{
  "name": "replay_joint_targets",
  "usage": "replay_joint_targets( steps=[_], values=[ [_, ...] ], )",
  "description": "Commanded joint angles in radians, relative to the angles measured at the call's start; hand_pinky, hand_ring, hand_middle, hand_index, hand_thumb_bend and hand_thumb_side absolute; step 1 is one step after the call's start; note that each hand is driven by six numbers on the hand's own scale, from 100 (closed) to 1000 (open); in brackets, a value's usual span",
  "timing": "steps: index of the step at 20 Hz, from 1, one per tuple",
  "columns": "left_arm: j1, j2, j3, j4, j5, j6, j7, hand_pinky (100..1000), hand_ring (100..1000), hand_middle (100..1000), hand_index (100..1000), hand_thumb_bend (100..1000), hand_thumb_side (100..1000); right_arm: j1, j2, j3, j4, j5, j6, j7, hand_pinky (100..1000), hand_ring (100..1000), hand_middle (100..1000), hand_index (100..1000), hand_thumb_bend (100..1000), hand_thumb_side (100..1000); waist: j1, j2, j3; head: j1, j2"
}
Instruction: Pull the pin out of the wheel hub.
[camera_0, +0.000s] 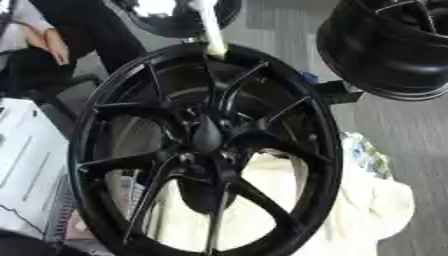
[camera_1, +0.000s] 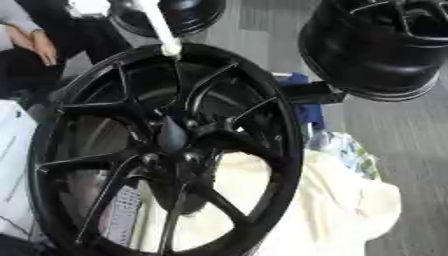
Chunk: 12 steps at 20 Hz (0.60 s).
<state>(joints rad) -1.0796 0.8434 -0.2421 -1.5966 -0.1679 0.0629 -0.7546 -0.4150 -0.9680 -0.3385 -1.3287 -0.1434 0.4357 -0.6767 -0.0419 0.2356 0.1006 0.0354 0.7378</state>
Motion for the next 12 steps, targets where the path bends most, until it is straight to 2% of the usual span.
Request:
replay_joint_targets(
  steps=[1,4,6,8,10,12],
  values=[
    [0.026,0.116,0.08,0.02,0.034,0.021,0.091,774,572,333,529,100,248,-0.001,-0.068,-0.027,-0.006,0.015,0.23,-0.23,836,636,803,899,100,485,0.002,-0.022,0.0,-0.007,0.0],
    [0.041,0.132,0.087,0.025,0.051,0.024,0.12,774,572,333,529,100,248,0.0,-0.069,-0.029,-0.006,0.017,0.229,-0.23,836,636,803,899,100,485,0.003,-0.022,0.0,-0.007,0.0],
    [0.064,0.155,0.109,0.046,0.041,0.037,0.137,778,572,334,544,100,271,0.021,-0.082,-0.047,0.009,0.022,0.236,-0.23,837,637,802,898,100,480,-0.001,-0.029,0.021,-0.036,-0.006],
    [0.107,0.199,0.152,0.089,0.015,0.064,0.164,777,572,333,545,100,272,0.047,-0.091,-0.067,0.014,0.023,0.235,-0.23,836,638,802,899,100,477,-0.004,-0.032,0.036,-0.046,-0.008],
    [0.158,0.23,0.203,0.14,-0.017,0.096,0.196,778,572,334,546,100,268,0.048,-0.092,-0.07,0.01,0.024,0.231,-0.23,835,639,803,899,100,476,-0.005,-0.033,0.029,-0.037,-0.01],
    [0.212,0.232,0.256,0.194,-0.049,0.128,0.229,776,573,336,547,100,264,0.041,-0.091,-0.065,0.008,0.027,0.228,-0.23,835,640,803,899,100,474,-0.004,-0.035,0.017,-0.026,-0.01]
  ],
)
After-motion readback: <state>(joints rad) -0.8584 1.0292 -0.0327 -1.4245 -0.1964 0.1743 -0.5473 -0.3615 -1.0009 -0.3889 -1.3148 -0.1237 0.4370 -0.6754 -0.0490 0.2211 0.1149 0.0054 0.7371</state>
